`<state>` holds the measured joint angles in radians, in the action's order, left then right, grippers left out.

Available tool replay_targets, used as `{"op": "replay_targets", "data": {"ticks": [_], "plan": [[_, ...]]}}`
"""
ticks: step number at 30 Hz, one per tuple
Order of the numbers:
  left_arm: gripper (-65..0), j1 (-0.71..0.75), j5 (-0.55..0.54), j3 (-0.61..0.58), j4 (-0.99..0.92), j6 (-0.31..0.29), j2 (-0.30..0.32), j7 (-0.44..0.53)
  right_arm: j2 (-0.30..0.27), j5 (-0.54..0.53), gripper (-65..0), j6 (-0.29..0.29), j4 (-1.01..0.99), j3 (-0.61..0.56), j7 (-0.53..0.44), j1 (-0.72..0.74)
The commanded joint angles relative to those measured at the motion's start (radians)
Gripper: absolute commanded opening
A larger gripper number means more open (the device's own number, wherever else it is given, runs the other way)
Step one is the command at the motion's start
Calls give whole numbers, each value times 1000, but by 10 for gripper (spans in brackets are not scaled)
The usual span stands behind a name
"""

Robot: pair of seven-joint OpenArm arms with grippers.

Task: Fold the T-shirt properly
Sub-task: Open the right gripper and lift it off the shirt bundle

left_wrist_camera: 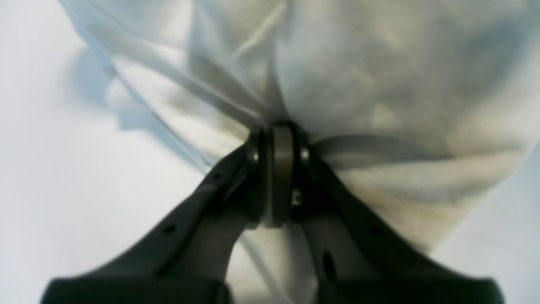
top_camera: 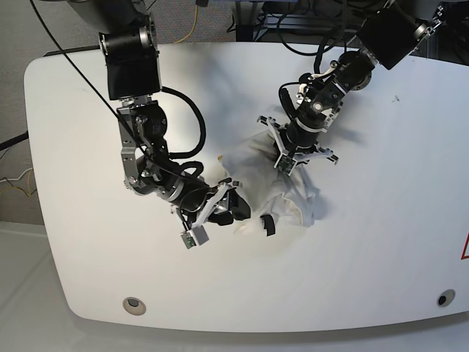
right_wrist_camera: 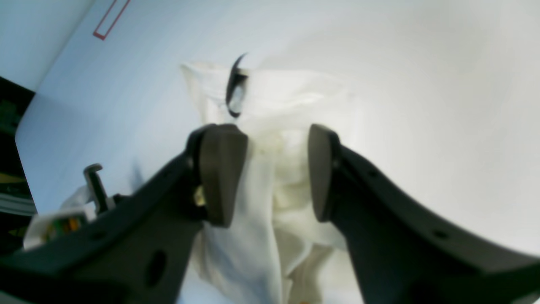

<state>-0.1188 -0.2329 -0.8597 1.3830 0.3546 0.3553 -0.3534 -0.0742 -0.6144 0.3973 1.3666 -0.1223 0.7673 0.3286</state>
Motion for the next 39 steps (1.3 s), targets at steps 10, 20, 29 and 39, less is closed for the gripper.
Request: {"op": "replay_targets", "data": {"ticks": [10, 20, 29, 39], "plan": [[-625, 49, 25, -83, -50, -2, 41, -306, 55, 80, -649, 10, 14, 5, -24, 33], [-625, 51, 60, -142, -50, -4, 66, -306, 61, 87, -650, 13, -109, 5, -70, 51], [-625, 51, 60, -183, -50, -4, 84, -306, 61, 87, -650, 15, -304, -41, -230, 54], [-625, 51, 60, -181, -50, -4, 86, -306, 55, 87, -650, 15, -467, -81, -374, 63]]}}
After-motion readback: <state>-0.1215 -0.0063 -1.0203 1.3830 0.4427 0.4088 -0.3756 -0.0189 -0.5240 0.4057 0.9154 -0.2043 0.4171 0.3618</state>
